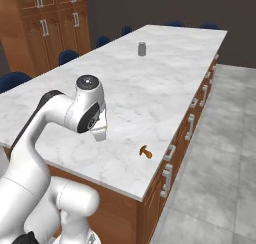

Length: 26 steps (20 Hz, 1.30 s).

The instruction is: Open the cabinet directly in front. Then move the beer and the cup to the dining counter with the jar on it.

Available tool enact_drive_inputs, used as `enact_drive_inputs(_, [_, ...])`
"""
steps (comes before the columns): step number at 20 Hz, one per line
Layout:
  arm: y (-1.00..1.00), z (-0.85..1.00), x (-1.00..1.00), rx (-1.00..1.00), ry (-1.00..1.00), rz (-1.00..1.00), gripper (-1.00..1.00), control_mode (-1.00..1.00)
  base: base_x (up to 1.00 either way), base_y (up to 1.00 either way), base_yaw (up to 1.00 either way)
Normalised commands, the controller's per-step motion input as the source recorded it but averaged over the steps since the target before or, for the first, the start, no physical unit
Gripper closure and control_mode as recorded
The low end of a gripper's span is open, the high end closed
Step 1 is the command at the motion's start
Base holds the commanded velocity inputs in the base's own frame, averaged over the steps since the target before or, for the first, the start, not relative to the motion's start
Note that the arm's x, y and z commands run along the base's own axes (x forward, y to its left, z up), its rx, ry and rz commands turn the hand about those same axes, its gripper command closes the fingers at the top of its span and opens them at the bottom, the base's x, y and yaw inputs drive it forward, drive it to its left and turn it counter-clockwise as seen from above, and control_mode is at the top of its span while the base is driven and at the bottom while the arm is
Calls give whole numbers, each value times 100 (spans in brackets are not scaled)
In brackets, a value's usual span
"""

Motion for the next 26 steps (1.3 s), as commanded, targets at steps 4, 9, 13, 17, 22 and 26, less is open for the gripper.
enact_drive_inputs(4, [0, -34, 3, 0, 0, 7, 100, -100, 0, 0, 0])
enact_drive_inputs(9, [0, -41, 10, 0, 1, 12, 100, -100, 0, 0, 0])
enact_drive_inputs(13, [0, -36, 51, 0, 11, 8, 100, -100, 0, 0, 0])
enact_drive_inputs(17, [0, -27, 57, 0, 8, 3, 100, -100, 0, 0, 0])
enact_drive_inputs(22, [0, -20, 47, 0, 2, 1, 100, -100, 0, 0, 0])
enact_drive_inputs(26, [0, -16, 42, 0, 0, 1, 100, -100, 0, 0, 0])
